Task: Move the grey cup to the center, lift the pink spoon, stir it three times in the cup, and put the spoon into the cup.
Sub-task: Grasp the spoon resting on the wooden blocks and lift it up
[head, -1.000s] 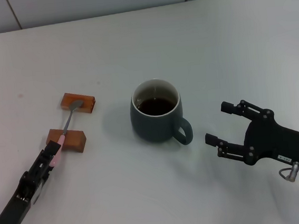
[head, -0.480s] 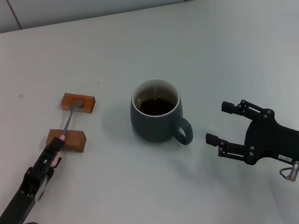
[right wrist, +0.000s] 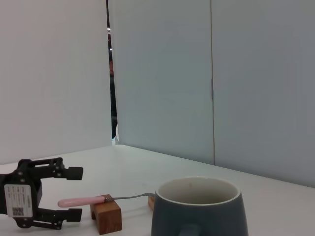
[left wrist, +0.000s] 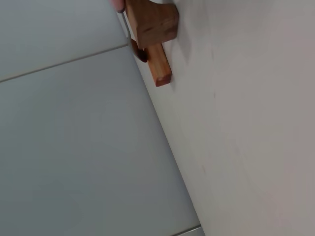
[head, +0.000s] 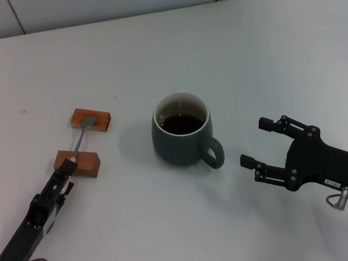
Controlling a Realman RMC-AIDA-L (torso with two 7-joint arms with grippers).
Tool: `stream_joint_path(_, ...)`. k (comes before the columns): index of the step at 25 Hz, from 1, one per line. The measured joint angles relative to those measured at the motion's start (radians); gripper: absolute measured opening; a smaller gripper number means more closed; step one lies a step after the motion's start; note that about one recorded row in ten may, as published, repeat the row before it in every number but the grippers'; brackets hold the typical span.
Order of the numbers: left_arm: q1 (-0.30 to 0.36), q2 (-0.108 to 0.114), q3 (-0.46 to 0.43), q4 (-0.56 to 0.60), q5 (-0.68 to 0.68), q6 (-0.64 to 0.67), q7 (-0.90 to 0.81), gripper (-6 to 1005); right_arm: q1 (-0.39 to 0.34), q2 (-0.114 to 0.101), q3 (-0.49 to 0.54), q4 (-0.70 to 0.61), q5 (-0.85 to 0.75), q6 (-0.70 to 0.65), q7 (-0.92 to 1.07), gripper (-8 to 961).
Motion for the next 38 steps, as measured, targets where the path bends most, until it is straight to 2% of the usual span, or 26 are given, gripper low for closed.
stream_joint_path(15,-0.002,-0.003,-0.022,-0.019,0.000,-0.002,-0.023,699,-0.002,0.000,0.000,-0.001,0.000,0.000,-0.001,840)
stream_joint_path(32,-0.006,-0.003,-0.036,-0.040,-0.001,-0.003,-0.031,683,-0.003,0.000,-0.002,-0.003,0.000,0.002,-0.006,840)
stream_joint_path(37,-0.006,-0.003,-0.036,-0.044,-0.001,-0.014,-0.044,534,-0.002,-0.001,-0.002,-0.005,0.000,0.002,-0.006,840)
stream_joint_path(38,-0.006,-0.003,-0.036,-0.045,-0.001,-0.018,-0.047,536,-0.002,-0.001,-0.002,-0.005,0.000,0.002,-0.006,840)
